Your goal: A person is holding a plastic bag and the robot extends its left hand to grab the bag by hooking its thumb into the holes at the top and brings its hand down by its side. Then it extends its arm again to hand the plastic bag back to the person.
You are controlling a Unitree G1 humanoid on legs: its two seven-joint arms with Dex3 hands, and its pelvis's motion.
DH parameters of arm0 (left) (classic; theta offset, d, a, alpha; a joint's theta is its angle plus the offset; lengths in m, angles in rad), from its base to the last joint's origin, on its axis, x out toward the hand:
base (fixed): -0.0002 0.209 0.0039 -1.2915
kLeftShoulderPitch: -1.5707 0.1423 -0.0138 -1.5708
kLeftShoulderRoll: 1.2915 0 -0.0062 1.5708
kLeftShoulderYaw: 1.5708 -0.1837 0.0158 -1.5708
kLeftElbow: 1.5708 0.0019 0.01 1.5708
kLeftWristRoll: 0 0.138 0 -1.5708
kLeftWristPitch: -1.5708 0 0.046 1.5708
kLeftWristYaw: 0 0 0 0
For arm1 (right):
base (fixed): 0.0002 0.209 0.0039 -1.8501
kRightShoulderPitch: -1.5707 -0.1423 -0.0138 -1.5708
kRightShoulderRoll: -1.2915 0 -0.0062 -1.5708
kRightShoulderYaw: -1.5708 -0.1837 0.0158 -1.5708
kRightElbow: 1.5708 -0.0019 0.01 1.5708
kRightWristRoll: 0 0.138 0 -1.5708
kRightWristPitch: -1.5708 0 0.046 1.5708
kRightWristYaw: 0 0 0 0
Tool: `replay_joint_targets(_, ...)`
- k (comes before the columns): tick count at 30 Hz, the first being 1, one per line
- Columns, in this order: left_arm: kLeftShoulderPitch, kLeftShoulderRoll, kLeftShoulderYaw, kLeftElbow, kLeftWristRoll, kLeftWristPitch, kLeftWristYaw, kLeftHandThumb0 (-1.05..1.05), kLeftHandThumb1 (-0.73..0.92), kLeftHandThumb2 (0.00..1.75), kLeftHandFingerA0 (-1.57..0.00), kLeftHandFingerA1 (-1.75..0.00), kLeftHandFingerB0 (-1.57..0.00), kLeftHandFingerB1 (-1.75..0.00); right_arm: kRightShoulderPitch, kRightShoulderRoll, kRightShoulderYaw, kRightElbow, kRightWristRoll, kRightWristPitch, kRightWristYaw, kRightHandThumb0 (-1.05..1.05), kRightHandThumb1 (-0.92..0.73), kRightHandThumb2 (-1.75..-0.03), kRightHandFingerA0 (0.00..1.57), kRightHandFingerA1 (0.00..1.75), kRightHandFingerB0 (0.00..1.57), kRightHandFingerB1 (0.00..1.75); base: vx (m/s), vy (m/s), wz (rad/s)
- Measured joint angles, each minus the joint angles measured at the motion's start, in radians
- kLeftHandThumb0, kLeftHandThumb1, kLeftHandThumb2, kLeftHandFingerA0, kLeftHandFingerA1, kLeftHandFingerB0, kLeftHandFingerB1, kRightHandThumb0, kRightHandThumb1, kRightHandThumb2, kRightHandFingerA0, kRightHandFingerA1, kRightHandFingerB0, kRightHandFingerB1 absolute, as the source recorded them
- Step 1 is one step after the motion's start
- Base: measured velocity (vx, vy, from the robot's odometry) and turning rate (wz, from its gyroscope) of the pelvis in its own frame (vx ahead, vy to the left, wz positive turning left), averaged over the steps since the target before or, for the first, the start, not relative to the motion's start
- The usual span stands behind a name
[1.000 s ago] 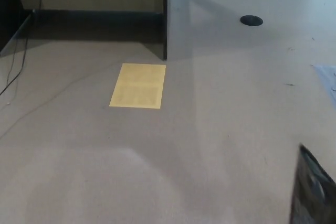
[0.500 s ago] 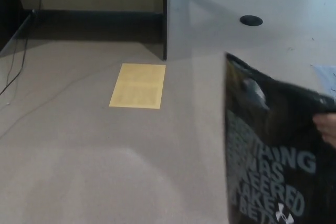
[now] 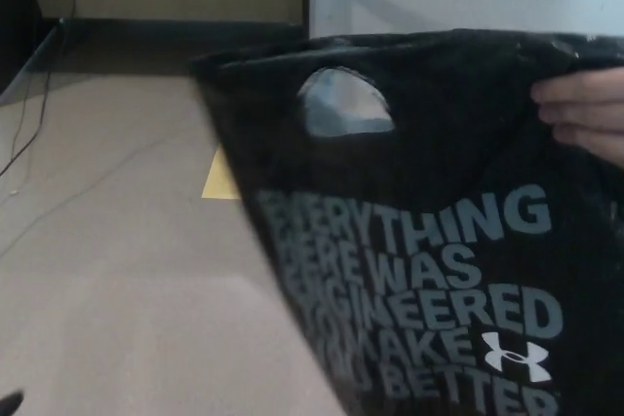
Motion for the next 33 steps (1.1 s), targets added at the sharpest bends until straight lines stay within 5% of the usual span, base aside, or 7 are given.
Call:
replay_joint_targets(11,-0.106,-0.051,-0.004,-0.438,0.034,0.042,-0.003,-0.38,0.46,0.62,-0.21,-0.38,-0.23,-0.34,0.0,0.001,0.002,0.0,0.0,0.0,0.0,-0.26,-0.62,-0.59,0.74,0.51,0.44,0.37,0.0,0.0,0.0)
replay_joint_targets(25,-0.498,-0.135,-0.106,-0.938,0.151,0.235,-0.051,-0.39,0.5,0.56,-0.23,-0.32,-0.19,-0.28,-0.004,0.001,-0.003,0.011,0.002,-0.005,-0.002,-0.26,-0.62,-0.58,0.72,0.5,0.45,0.37,0.0,0.0,0.0)
replay_joint_targets(26,-0.518,-0.146,-0.118,-0.955,0.166,0.251,-0.056,-0.26,0.4,0.92,-0.06,-0.51,-0.06,-0.5,-0.003,0.001,-0.003,0.015,0.002,-0.005,-0.002,-0.27,-0.62,-0.58,0.73,0.48,0.45,0.37,0.0,0.0,0.0)
replay_joint_targets(33,-0.689,-0.176,-0.178,-0.937,0.288,0.34,-0.068,-0.24,0.38,0.91,-0.08,-0.52,-0.07,-0.5,-0.005,0.002,-0.009,0.028,0.004,-0.005,-0.007,-0.25,-0.62,-0.58,0.74,0.51,0.47,0.38,0.0,0.0,0.0)
